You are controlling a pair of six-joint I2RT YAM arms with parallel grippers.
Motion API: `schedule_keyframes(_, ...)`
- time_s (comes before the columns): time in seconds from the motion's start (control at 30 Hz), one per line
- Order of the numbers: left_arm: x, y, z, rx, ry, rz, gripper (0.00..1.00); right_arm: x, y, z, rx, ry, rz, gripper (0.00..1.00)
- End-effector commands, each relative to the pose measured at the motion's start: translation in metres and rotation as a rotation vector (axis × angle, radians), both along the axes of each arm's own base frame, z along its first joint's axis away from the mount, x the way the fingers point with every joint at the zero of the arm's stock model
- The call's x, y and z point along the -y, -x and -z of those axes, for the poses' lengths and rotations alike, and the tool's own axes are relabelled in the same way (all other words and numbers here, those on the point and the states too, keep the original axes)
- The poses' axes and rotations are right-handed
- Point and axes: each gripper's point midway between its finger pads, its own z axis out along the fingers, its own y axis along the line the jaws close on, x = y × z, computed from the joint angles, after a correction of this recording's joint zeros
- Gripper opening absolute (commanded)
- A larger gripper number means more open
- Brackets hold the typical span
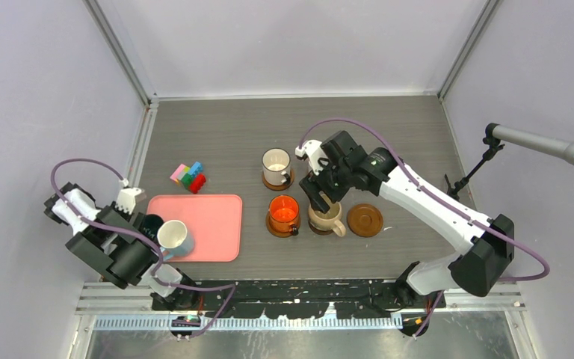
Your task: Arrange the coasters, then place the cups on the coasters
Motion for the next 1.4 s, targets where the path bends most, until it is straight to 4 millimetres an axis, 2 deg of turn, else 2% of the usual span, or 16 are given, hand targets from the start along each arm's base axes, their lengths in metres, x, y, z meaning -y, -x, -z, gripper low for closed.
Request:
schedule_keyframes(0.0,0.003,-0.021,0.006,0.057,0.006,-0.011,0.66,-0.008,-0.009,-0.017,0.034,-0.047,0.008,0.78)
schedule_keyframes(0.13,0.009,-0.035,0.006,0.075,0.014,-0.015,0.60,-0.007,-0.010,-0.015,0.029,-0.044,0.010,0.78)
schedule_keyframes(0.3,0.017,-0.055,0.006,0.096,0.011,-0.002,0.56,-0.006,-0.010,-0.013,0.024,-0.042,0.013,0.78)
schedule_keyframes(0.53,0.041,-0.075,0.009,0.087,0.047,0.051,0.49,-0.004,-0.012,-0.012,0.024,-0.037,0.022,0.78)
schedule_keyframes(1.1,0.093,-0.105,0.005,0.105,0.079,0.211,0.51,-0.004,-0.012,-0.012,0.015,-0.036,0.032,0.78)
schedule_keyframes(1.37,0.136,-0.113,-0.004,0.094,0.113,0.242,0.52,-0.004,-0.013,-0.016,0.022,-0.042,0.036,0.78)
